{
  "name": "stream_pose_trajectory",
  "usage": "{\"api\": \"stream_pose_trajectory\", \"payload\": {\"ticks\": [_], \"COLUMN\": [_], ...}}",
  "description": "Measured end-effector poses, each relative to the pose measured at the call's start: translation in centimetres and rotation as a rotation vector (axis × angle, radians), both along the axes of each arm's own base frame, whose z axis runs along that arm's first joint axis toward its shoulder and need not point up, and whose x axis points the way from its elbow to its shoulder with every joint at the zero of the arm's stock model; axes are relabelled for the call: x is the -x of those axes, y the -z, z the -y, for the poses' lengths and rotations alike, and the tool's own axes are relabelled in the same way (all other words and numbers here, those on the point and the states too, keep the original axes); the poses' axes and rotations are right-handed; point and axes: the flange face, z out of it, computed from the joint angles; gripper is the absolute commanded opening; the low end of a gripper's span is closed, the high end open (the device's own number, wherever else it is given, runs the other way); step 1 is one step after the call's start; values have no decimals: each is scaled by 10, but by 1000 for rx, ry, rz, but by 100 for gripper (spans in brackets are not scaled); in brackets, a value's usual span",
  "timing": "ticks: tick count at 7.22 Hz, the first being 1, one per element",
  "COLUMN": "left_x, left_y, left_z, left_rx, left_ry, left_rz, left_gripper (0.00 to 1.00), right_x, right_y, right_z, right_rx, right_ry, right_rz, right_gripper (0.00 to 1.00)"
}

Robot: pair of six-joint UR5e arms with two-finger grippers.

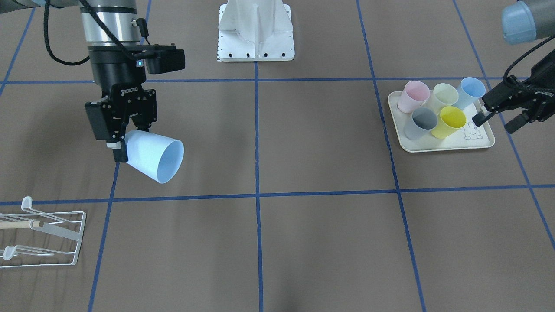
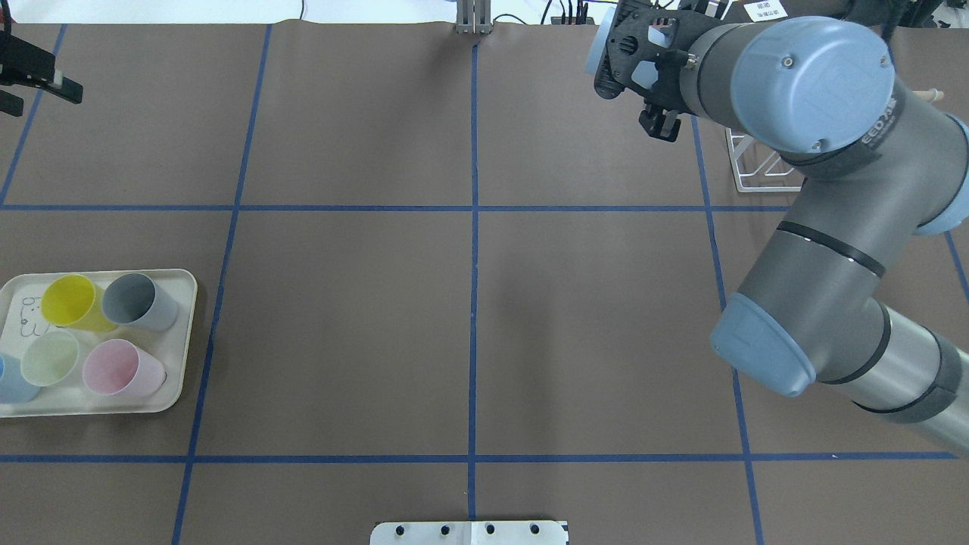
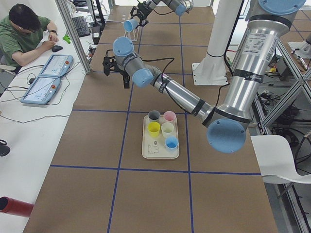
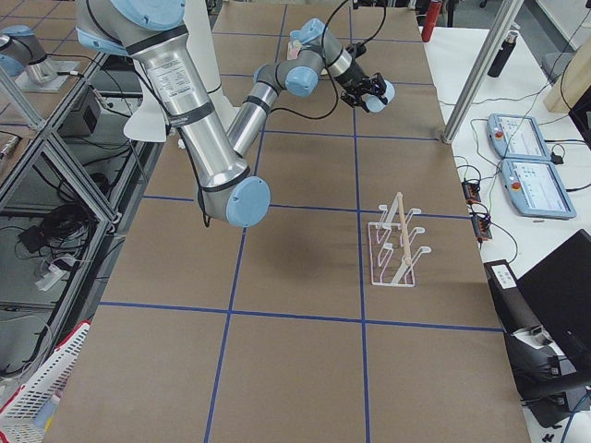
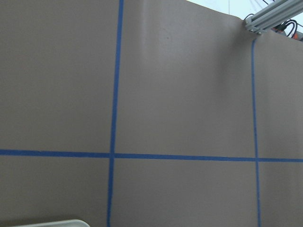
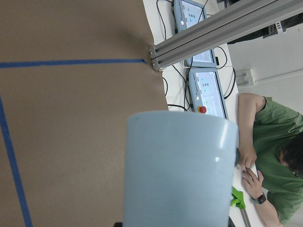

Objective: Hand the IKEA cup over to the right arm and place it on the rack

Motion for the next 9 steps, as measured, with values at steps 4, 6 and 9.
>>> {"api": "stream_pose_trajectory", "payload": {"ticks": [4,6,9], "left_x": [28,54,74], "left_y": [-57,-85,-100], "left_z": [0,-7,-20], "left_rx": [-138,-150,-134], "left_ry": [-145,-179,-185], "left_rz": [205,191,134], "left_gripper": [100,100,100], "right_x": [-102,-135,-152], "right_y": [-95,-129,-170], "right_z": [11,7,7], "right_rx": [-96,-134,-149], "right_ry": [174,279,429], "right_rz": [-494,-747,-1057], "right_gripper": [24,23,25]}}
